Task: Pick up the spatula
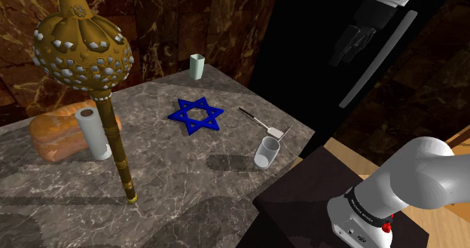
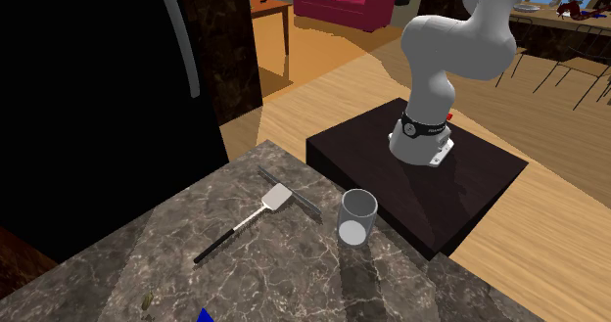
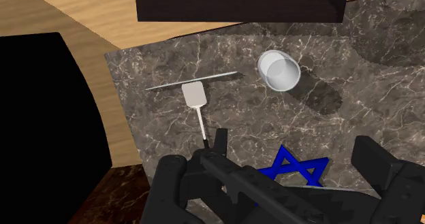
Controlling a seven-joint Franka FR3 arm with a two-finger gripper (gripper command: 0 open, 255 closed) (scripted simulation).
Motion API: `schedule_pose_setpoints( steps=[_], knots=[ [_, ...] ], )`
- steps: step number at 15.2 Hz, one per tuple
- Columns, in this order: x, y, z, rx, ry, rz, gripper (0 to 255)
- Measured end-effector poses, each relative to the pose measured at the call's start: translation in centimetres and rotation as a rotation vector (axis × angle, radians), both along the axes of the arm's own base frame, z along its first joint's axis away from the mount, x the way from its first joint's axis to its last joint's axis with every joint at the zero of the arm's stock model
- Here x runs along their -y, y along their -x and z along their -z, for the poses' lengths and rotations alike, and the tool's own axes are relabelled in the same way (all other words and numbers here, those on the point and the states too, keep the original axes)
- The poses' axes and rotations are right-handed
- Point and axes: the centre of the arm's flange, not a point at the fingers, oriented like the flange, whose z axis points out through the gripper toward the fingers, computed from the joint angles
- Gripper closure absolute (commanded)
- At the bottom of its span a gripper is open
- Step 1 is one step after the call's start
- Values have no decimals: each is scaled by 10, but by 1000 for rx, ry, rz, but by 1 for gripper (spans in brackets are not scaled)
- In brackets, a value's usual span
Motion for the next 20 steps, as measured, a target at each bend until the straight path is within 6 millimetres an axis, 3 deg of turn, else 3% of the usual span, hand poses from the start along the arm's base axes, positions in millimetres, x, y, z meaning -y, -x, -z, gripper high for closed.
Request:
schedule_pose_setpoints(
  steps=[3, 20],
  knots=[
    [5, -6, 13, 0, 1, -6, 0],
    [55, -102, 206, 8, 11, -93, 0]
  ],
)
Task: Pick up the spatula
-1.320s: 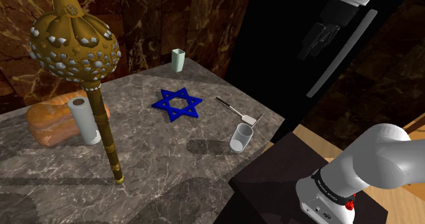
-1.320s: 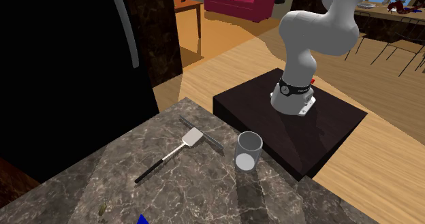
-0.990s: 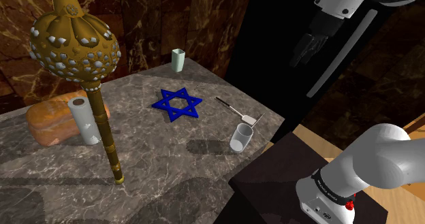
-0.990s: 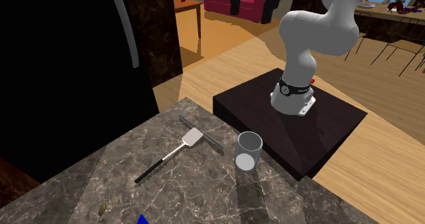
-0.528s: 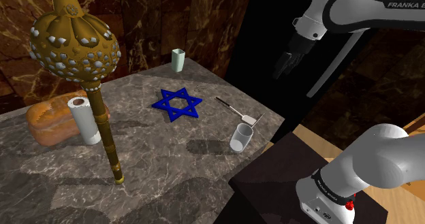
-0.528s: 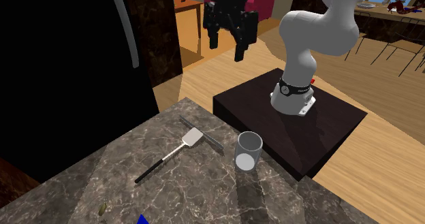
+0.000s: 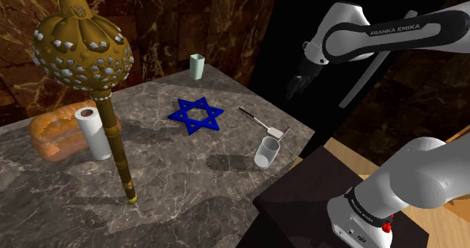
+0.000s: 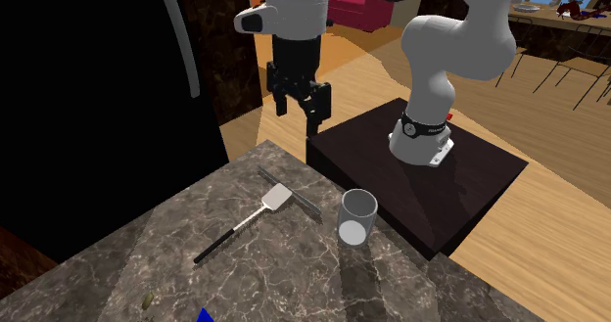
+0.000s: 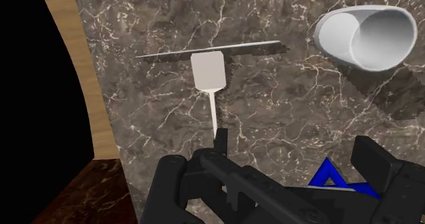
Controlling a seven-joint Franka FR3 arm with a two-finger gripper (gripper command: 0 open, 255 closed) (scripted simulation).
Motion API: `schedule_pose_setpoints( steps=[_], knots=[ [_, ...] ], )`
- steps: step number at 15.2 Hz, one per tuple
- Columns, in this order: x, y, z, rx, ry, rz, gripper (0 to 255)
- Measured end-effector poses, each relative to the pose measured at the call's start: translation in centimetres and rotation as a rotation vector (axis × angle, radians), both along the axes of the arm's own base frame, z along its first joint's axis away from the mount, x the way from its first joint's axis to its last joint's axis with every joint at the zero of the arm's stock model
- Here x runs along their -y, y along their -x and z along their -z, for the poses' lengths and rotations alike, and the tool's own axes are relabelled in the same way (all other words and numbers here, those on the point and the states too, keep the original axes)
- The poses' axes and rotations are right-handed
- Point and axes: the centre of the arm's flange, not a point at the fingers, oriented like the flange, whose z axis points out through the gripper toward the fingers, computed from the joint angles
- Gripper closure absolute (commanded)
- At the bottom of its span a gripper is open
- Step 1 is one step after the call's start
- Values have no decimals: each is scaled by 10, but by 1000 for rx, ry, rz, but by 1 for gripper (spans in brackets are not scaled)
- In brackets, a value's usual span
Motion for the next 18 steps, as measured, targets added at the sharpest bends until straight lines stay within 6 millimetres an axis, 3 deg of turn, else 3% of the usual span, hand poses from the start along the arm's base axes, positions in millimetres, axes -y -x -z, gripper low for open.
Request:
schedule_pose_setpoints(
  steps=[18],
  knots=[
    [48, -110, 204, 12, 12, -94, 0]
  ],
)
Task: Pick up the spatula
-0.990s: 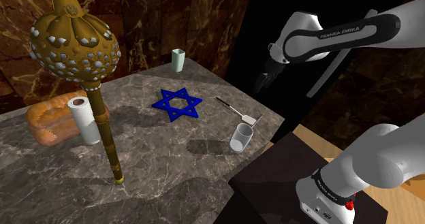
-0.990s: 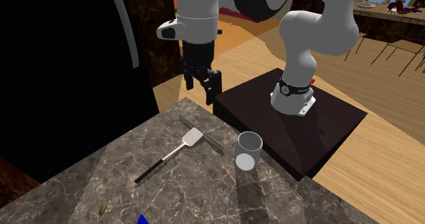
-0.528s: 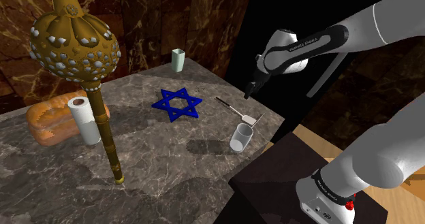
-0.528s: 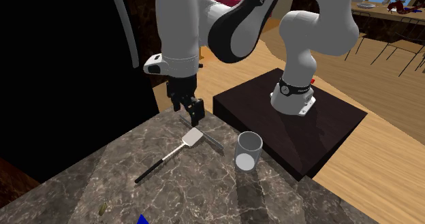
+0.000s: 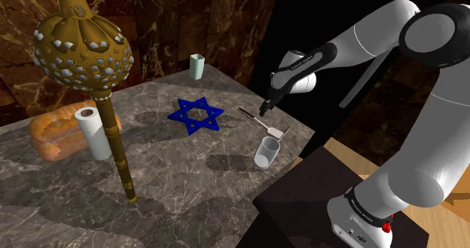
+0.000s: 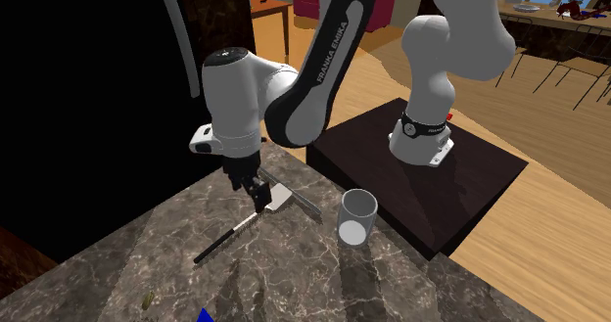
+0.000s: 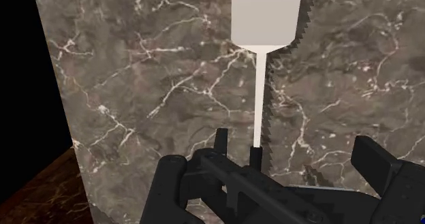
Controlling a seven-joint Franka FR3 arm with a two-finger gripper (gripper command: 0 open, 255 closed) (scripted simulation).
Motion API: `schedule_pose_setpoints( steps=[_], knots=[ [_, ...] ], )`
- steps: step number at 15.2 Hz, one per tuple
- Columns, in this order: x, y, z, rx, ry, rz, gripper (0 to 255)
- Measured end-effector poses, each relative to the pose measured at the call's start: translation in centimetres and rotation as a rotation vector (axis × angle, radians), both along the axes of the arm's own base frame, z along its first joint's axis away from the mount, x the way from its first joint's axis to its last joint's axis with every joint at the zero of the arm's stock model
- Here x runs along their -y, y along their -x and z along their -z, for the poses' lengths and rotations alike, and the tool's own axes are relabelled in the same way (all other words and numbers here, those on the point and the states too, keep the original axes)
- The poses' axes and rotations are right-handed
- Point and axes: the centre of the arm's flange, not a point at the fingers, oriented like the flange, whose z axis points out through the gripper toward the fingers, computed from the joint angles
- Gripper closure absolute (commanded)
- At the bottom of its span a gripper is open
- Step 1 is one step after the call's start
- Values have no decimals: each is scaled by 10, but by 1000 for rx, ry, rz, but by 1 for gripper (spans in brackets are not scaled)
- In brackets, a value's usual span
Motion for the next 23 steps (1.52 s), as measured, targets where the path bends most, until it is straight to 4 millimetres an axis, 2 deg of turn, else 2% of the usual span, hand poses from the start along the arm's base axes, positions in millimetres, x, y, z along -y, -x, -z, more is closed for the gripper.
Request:
schedule_pose_setpoints(
  steps=[3, 11, 12, 23],
  knots=[
    [8, -17, 29, 2, 2, -13, 0],
    [8, -20, 73, 2, 2, -17, 0],
    [8, -20, 75, 2, 2, -17, 255],
    [8, -20, 74, 3, 3, -17, 255]
  ],
)
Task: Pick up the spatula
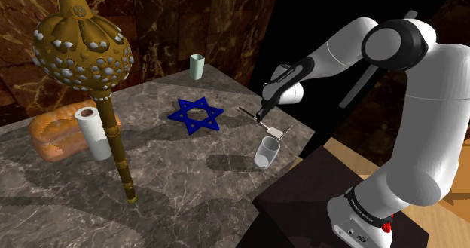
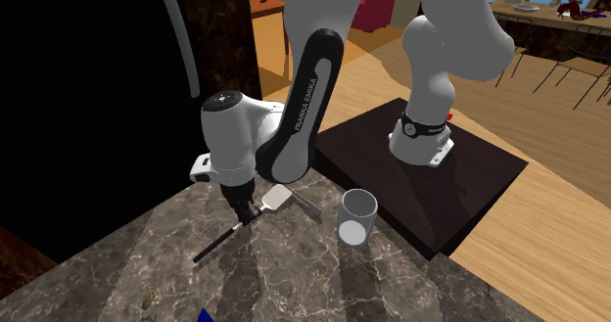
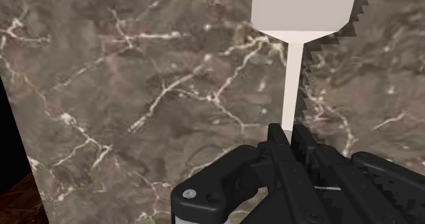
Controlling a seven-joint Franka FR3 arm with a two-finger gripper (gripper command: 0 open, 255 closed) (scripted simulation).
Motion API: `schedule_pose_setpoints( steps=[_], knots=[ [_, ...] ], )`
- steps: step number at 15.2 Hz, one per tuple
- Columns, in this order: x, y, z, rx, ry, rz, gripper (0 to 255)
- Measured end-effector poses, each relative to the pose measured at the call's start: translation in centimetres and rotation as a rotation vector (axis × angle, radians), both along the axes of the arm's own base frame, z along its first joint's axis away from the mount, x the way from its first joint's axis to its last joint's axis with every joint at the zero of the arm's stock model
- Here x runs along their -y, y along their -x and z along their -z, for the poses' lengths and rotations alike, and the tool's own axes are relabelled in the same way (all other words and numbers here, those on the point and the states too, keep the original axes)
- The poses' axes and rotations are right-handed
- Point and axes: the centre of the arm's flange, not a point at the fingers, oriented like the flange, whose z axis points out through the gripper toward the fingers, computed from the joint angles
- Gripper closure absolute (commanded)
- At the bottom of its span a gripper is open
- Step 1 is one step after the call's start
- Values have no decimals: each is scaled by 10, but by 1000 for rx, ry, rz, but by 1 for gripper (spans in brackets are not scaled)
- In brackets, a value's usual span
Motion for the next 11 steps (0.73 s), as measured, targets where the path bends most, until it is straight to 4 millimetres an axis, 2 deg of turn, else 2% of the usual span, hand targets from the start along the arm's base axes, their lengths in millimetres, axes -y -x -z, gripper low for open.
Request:
schedule_pose_setpoints(
  steps=[11],
  knots=[
    [0, 0, -54, 0, 0, 0, 255]
  ],
)
